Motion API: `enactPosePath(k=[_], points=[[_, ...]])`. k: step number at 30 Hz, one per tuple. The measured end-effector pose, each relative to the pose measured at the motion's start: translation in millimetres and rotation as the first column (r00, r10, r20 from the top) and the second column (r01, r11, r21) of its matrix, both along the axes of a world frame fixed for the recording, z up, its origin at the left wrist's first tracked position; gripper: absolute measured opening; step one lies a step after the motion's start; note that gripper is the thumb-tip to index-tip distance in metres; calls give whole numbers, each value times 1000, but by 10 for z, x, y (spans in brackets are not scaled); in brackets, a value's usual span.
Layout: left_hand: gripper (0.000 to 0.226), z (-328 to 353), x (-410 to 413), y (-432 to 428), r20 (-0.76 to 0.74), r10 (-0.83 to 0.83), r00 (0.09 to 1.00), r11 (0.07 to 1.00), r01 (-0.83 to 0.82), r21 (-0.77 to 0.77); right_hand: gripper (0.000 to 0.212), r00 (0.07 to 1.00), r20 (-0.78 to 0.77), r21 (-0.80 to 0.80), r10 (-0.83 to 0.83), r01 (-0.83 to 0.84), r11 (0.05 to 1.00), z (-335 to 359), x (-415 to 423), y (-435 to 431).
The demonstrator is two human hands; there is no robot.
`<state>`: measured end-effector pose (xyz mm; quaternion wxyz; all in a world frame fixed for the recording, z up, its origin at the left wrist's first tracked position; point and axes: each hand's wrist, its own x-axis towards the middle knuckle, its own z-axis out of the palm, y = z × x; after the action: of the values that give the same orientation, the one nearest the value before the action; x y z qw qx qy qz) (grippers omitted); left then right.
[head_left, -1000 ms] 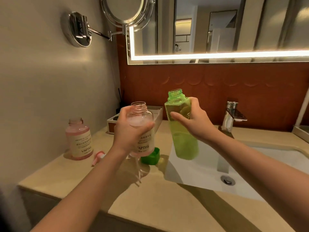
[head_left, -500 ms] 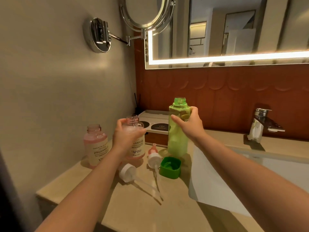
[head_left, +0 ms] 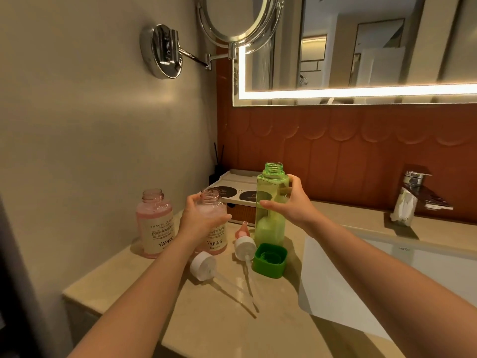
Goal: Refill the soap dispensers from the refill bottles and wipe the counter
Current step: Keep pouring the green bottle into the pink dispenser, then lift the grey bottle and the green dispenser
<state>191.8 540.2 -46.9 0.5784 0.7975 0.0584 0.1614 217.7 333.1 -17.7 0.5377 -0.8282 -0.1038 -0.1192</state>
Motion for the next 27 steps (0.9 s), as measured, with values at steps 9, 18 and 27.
enactPosePath(k=[9,18,27], points=[[94,252,-249,-266,144,153,978,987,-159,31,81,989,40,-77,-145,148,986,85,-441,-378],[37,266,-1024,-892,354,-177,919,981,133,145,32,989,-41,-219,-145,133,967,62,-1215,-1266],[15,353,-1534,-1782,147,-699,700,689,604,400,15,976,-149,-263,-162,119,957,92,-2209,-2230]])
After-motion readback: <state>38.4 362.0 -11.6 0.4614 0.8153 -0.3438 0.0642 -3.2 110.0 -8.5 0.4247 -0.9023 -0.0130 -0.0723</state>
